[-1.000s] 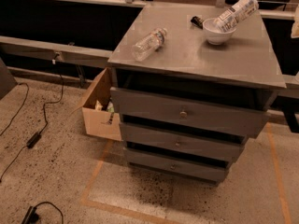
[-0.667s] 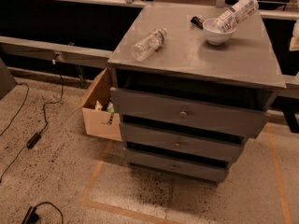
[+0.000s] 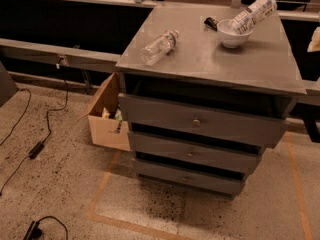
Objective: Pick blue plastic bottle from white bowl and place on counter
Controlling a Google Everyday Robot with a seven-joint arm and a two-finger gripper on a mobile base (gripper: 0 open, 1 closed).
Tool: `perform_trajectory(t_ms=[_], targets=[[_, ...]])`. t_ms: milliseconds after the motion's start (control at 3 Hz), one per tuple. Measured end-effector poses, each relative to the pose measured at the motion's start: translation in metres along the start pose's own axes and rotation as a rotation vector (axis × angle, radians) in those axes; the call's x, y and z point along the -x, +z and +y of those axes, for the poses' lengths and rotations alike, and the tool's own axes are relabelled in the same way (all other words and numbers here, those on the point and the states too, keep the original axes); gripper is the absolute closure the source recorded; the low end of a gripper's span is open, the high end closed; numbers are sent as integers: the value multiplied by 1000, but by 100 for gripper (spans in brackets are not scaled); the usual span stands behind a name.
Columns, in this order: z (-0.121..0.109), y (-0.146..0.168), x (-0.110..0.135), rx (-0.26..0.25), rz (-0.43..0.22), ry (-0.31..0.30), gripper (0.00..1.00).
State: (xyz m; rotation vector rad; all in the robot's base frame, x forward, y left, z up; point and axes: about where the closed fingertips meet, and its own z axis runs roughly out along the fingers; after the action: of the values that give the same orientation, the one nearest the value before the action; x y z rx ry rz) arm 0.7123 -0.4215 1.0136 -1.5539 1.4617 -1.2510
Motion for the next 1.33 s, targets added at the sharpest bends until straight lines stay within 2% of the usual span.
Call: perform_trajectory(t_ms=[333,1000,1333], targets=[[-5,25,8,-68,-48,-81,0],[-6,82,10,-144,-32,-321,0],[-8,106,13,-171,-28,-388,0]])
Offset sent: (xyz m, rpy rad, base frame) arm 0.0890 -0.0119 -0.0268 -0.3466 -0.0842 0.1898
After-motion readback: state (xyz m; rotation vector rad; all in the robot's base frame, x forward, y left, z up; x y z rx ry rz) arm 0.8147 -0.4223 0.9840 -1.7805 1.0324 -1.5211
